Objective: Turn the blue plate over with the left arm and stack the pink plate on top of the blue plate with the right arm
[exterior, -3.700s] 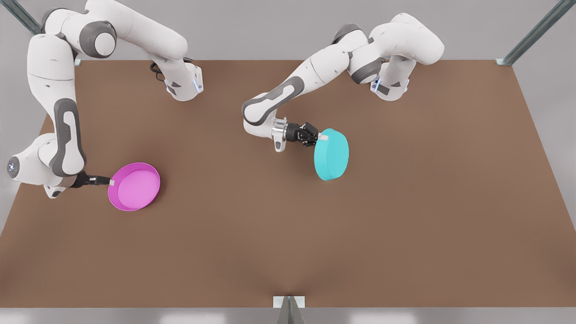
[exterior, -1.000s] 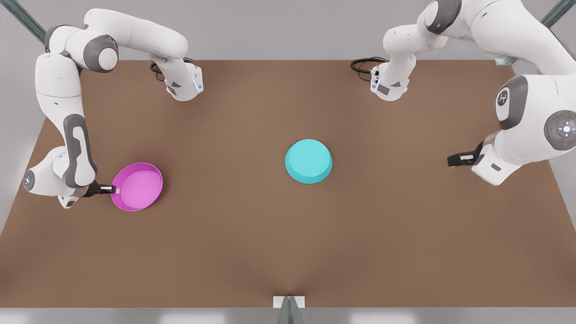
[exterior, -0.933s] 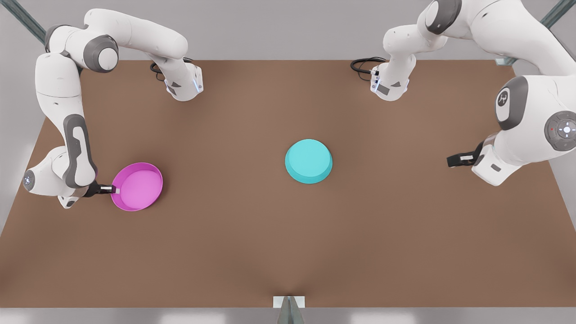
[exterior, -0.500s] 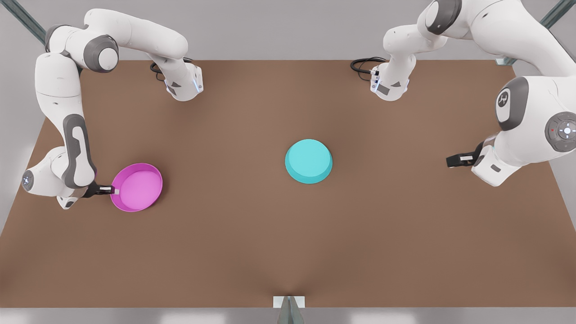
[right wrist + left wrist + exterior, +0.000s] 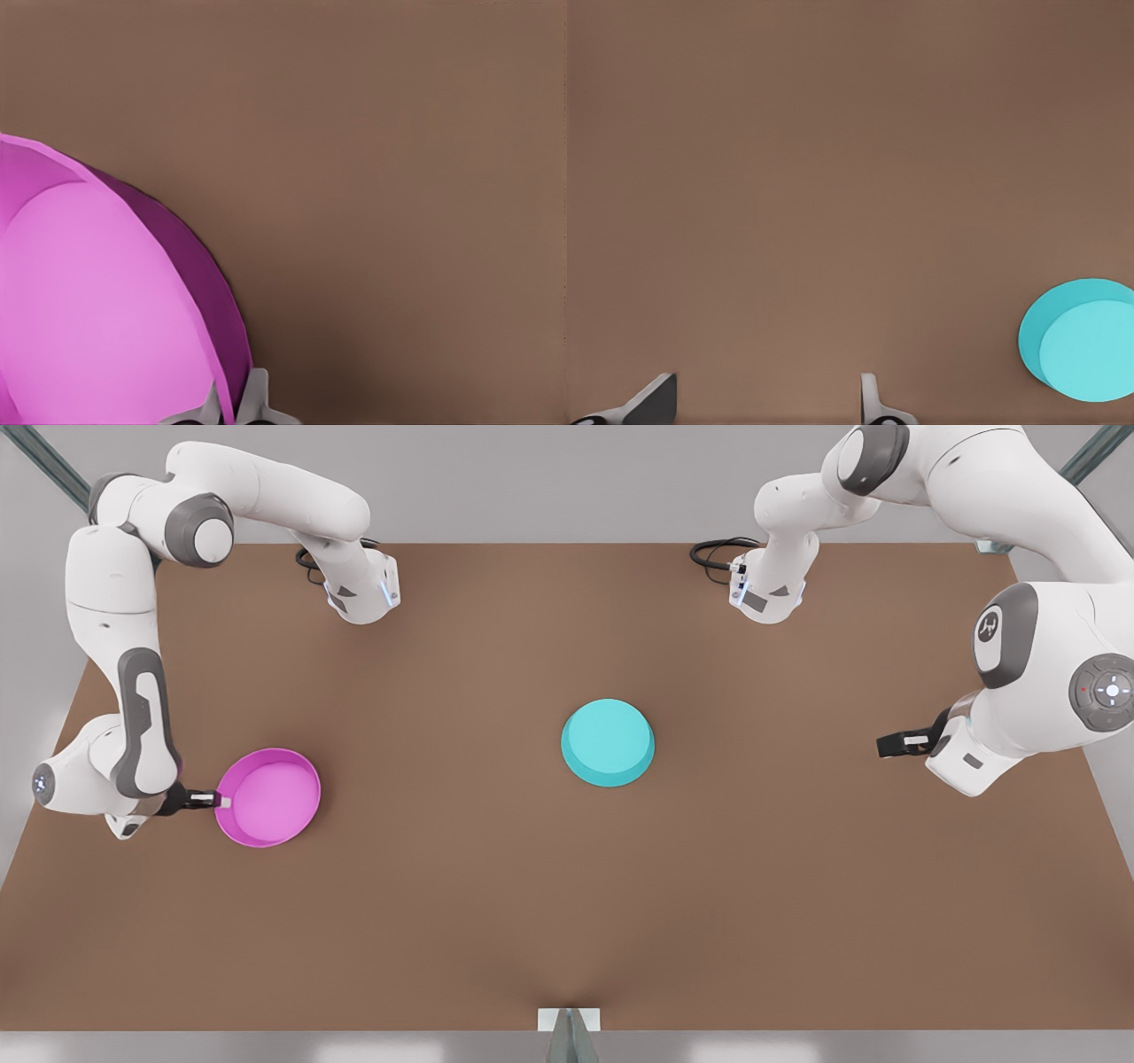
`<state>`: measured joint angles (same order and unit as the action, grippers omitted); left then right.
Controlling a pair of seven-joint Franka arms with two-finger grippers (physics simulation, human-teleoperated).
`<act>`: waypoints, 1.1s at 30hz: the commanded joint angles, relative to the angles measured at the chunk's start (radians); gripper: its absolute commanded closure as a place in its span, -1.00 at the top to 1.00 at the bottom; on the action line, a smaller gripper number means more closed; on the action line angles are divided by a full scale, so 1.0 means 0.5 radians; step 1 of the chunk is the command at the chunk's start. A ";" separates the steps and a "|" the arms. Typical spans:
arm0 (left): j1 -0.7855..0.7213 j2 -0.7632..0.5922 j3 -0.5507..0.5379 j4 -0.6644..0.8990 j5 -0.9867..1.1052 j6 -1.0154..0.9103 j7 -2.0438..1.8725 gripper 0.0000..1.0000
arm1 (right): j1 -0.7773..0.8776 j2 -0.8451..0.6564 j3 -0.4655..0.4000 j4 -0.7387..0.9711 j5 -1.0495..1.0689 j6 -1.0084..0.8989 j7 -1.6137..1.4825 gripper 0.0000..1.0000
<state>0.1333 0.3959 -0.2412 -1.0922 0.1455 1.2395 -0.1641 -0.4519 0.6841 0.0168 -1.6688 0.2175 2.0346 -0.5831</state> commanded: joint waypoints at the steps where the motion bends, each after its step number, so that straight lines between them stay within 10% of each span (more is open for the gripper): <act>1: 0.000 0.000 0.001 0.000 0.000 0.000 0.000 1.00 | -0.001 0.000 0.000 0.006 0.000 -0.001 0.007 -0.57; 33: 0.000 0.000 -0.002 0.000 0.007 0.000 0.003 1.00 | 0.499 -0.012 0.025 0.030 0.470 -0.262 0.025 -0.57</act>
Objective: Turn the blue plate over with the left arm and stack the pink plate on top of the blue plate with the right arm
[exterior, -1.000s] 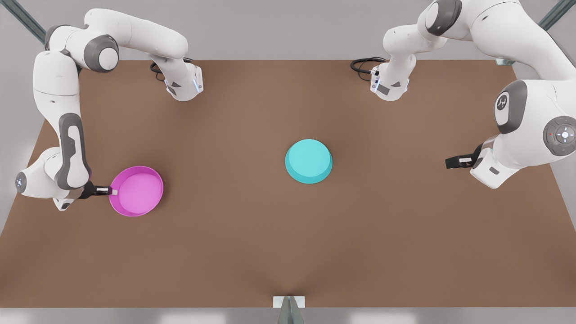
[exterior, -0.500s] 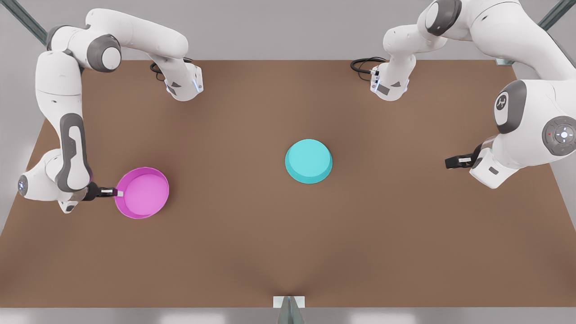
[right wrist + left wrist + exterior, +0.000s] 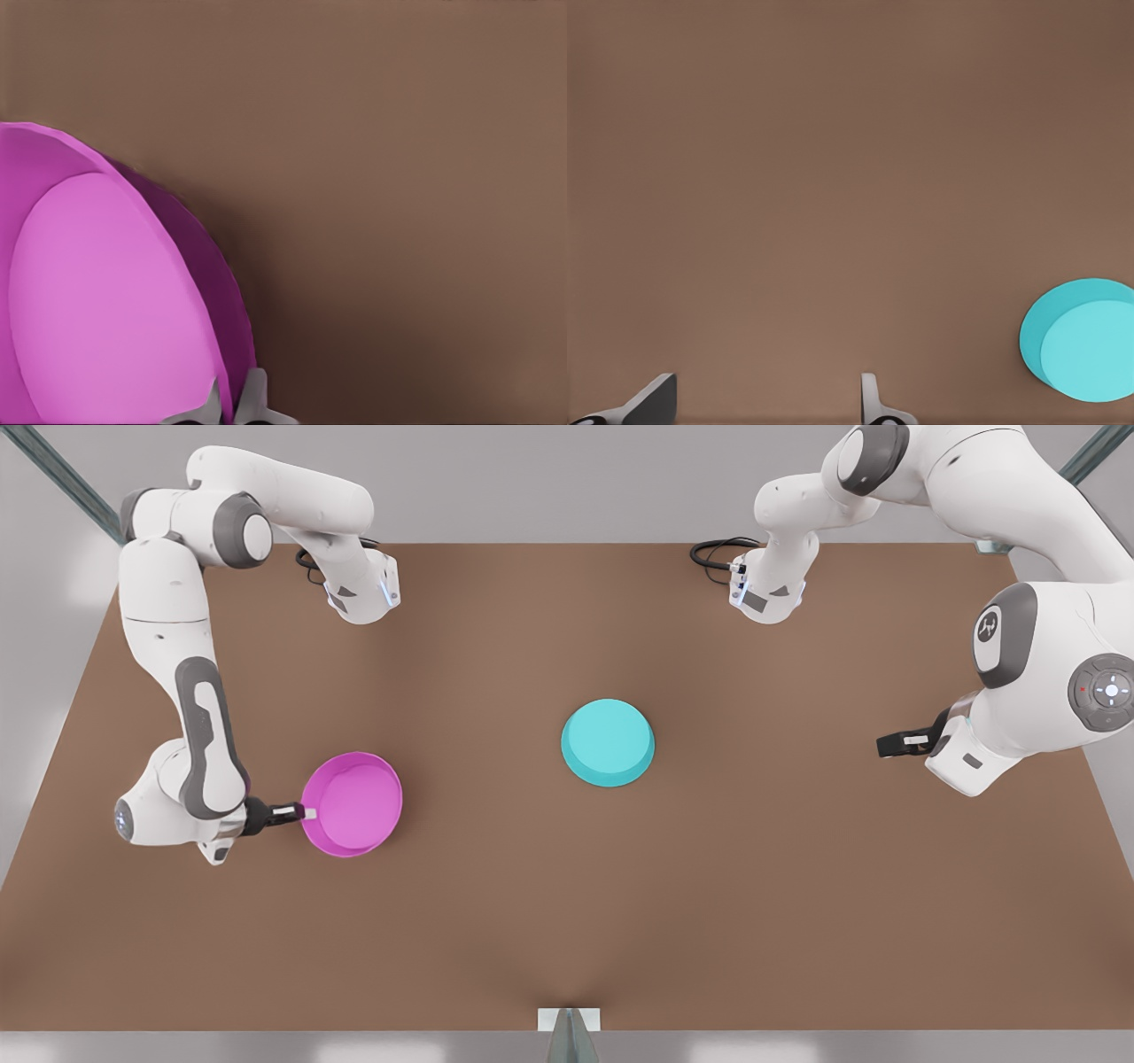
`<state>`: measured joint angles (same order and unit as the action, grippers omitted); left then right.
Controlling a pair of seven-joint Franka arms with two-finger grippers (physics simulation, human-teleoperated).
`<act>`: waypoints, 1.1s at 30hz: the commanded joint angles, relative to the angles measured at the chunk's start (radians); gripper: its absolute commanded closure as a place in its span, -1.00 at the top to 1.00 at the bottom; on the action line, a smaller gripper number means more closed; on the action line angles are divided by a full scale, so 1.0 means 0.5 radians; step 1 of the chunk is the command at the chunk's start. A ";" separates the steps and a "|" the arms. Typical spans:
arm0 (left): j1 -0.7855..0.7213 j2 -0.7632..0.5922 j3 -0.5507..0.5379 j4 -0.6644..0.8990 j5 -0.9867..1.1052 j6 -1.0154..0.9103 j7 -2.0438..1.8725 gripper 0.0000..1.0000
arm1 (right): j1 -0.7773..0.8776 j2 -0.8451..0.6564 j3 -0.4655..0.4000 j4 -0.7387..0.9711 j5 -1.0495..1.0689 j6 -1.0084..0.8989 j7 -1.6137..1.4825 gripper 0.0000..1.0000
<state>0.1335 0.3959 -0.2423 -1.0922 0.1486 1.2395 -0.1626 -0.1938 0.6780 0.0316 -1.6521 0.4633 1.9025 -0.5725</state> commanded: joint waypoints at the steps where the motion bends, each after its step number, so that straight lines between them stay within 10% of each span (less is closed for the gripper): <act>1: 0.000 0.000 0.000 0.000 0.000 0.000 0.000 1.00 | 0.004 0.000 0.004 0.000 -0.003 0.002 0.007 -0.57; 33: 0.006 -0.003 0.000 0.000 -0.003 0.000 0.000 1.00 | 0.716 -0.052 0.397 -0.080 0.169 0.386 0.547 -0.57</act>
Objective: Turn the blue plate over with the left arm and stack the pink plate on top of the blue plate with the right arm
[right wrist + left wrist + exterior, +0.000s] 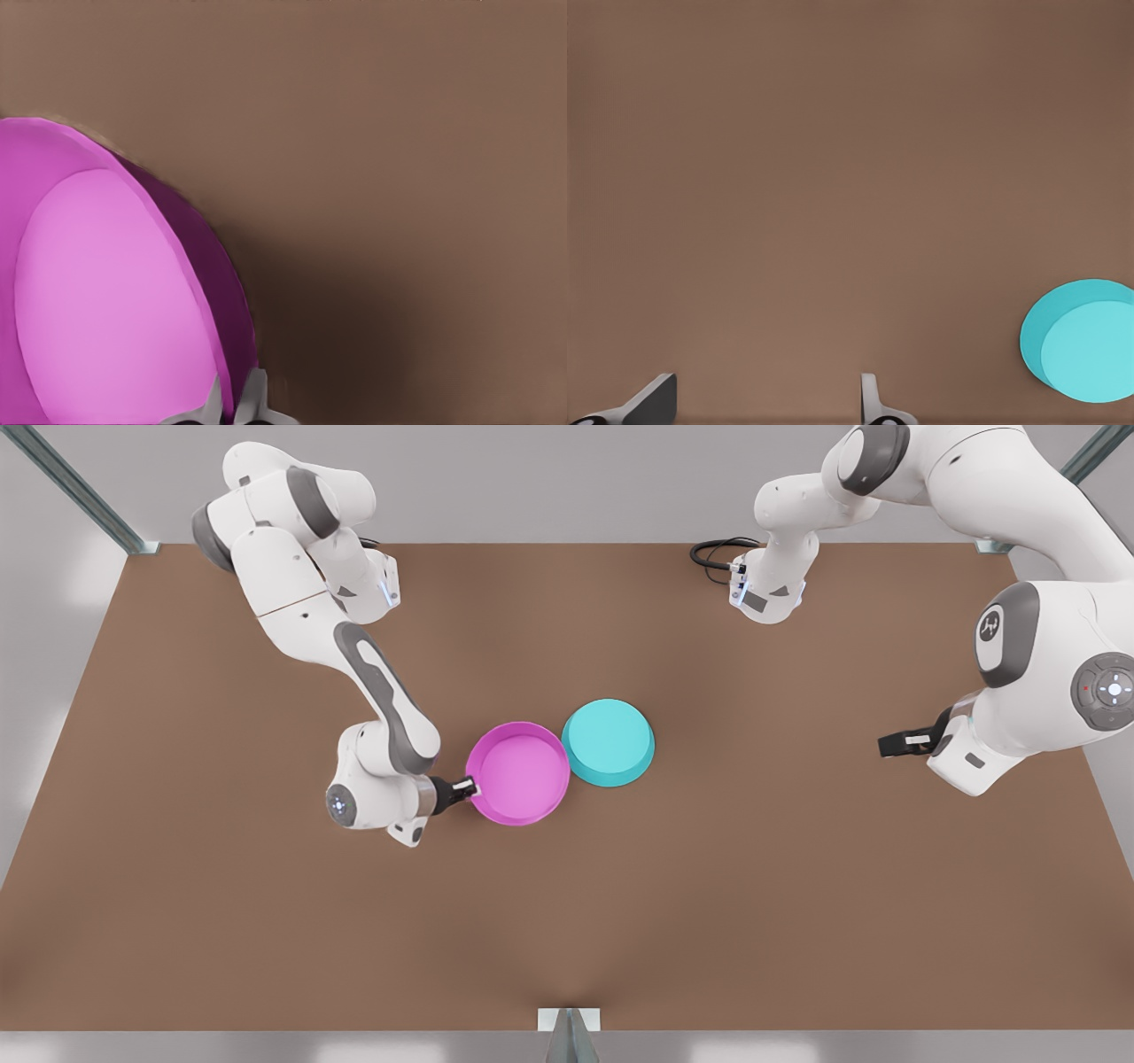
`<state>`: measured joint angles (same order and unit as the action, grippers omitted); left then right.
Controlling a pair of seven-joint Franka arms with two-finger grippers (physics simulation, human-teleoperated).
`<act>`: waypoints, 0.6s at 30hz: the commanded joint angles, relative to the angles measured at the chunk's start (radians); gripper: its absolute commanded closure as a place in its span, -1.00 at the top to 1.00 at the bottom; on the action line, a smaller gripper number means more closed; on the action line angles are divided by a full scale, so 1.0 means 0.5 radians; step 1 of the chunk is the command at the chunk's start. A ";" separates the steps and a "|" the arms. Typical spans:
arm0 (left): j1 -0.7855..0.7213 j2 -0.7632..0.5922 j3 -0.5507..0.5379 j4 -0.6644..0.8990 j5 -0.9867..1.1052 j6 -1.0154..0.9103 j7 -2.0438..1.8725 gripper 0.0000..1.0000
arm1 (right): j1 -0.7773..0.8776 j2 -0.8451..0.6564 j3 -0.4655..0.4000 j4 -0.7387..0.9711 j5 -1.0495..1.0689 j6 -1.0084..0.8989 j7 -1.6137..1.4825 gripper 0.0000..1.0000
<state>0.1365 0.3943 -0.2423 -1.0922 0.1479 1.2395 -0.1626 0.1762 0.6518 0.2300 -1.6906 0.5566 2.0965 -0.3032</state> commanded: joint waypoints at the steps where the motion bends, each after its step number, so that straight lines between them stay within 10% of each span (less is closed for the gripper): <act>1: 0.000 0.000 0.000 0.000 -0.001 0.000 0.000 1.00 | 0.006 0.000 0.000 0.003 -0.015 0.001 0.008 -0.57; 18: 0.000 0.000 0.000 0.000 -0.001 -0.003 -0.003 1.00 | 0.399 0.028 -0.003 0.157 -0.012 0.277 0.480 -0.57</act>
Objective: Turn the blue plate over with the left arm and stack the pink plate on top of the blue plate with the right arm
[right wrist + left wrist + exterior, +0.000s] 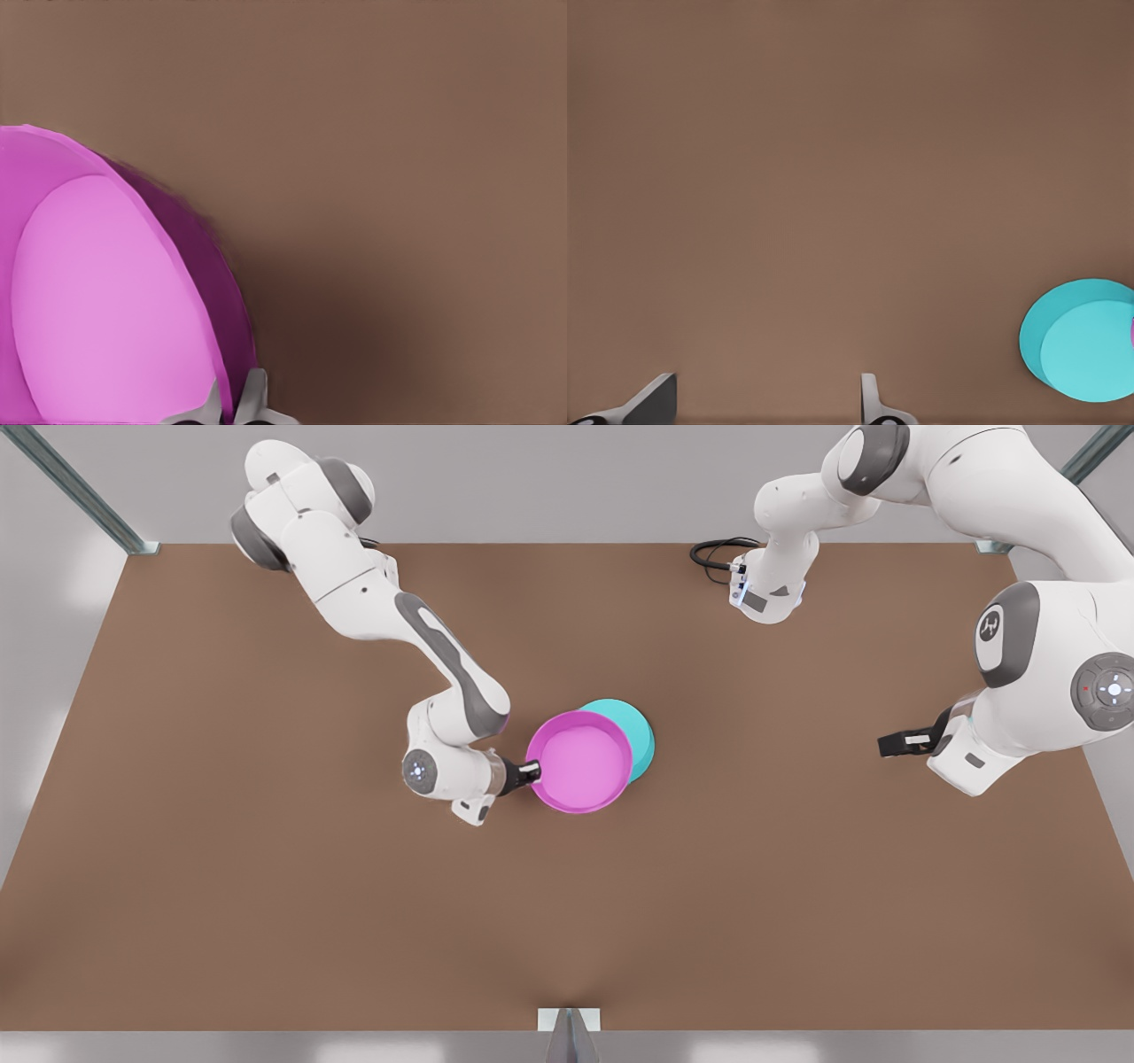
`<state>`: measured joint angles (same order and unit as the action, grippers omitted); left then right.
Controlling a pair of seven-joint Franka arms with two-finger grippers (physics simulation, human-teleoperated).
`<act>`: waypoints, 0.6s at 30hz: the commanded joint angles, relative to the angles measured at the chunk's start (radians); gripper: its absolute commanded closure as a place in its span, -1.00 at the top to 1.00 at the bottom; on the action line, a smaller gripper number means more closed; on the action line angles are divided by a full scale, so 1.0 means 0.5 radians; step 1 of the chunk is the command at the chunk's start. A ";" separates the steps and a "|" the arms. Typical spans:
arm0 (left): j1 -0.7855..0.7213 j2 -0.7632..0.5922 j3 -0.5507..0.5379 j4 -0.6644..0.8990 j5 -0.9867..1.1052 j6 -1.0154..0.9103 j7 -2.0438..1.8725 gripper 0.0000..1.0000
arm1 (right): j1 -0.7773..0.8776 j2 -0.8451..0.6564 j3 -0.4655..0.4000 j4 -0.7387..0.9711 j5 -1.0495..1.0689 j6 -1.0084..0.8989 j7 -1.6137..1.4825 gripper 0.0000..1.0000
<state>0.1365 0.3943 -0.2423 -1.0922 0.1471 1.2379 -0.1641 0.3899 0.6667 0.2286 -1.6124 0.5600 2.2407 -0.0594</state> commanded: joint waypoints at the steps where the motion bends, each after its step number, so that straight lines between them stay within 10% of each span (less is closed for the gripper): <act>1: 0.000 0.000 0.000 0.000 0.000 0.000 0.000 1.00 | 0.012 0.007 -0.003 0.006 -0.019 0.004 0.024 -0.57; 18: -0.006 0.006 -0.003 -0.003 0.000 -0.003 0.000 1.00 | 0.233 -0.017 0.049 -0.251 -0.016 0.323 0.128 -0.57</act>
<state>0.1329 0.3974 -0.2438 -1.0937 0.1472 1.2358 -0.1642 0.5062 0.6581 0.2533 -1.7370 0.5626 2.4026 -0.0030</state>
